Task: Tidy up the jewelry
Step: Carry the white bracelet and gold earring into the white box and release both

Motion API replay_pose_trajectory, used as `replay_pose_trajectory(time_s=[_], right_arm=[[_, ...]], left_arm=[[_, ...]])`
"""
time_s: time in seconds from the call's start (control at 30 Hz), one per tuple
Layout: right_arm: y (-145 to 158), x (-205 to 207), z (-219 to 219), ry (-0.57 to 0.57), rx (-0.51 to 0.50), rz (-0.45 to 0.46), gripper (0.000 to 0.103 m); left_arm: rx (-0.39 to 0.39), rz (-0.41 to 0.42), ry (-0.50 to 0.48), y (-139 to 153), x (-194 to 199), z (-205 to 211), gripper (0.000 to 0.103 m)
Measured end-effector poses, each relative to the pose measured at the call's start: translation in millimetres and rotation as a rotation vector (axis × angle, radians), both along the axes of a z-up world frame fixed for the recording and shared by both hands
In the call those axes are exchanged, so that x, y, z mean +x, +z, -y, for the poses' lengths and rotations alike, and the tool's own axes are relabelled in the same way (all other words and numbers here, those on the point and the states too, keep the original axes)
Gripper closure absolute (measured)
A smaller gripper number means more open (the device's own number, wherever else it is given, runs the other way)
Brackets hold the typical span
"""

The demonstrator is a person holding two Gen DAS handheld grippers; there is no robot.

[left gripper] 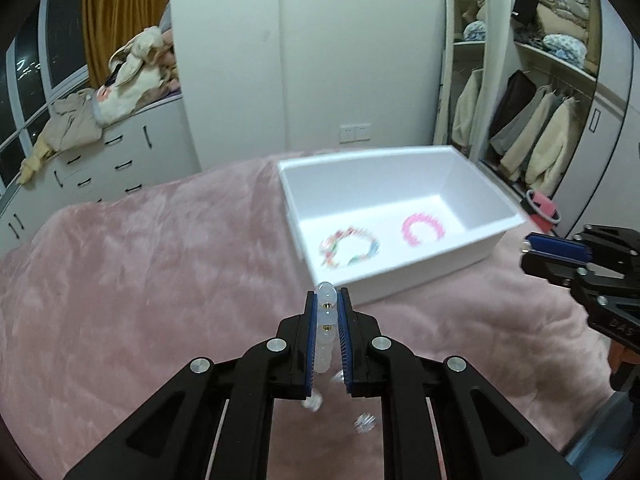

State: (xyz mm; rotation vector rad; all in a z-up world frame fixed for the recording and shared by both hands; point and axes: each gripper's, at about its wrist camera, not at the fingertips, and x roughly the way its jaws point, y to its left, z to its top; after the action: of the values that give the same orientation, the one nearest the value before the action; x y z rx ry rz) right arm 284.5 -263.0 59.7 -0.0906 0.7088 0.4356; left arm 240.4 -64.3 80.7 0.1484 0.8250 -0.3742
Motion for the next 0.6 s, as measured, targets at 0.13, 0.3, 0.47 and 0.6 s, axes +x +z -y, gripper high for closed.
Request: replay_pose_trajectory(time_s=[0.13,0.3,0.47,0.6], right_arm=[[7,19,12,-0.024,0.003,0.020,0.087],[14,38,27,-0.044,0.003,0.028,0.087],[11,62,34,-0.057,-0.029,0.028,0.087],[-1,85,36,-0.060,-0.039,-0.003,0.087]], left_arm=[[-0.028,0.003,-0.023,17,14,15,0.088],[-0.050,-0.005,-0.043,30,36,34,0.088],[-0.026,0.003,-0.053,31,61,53,0.088],[-0.010,-0.009,-0.053,25,87,69,0.088]])
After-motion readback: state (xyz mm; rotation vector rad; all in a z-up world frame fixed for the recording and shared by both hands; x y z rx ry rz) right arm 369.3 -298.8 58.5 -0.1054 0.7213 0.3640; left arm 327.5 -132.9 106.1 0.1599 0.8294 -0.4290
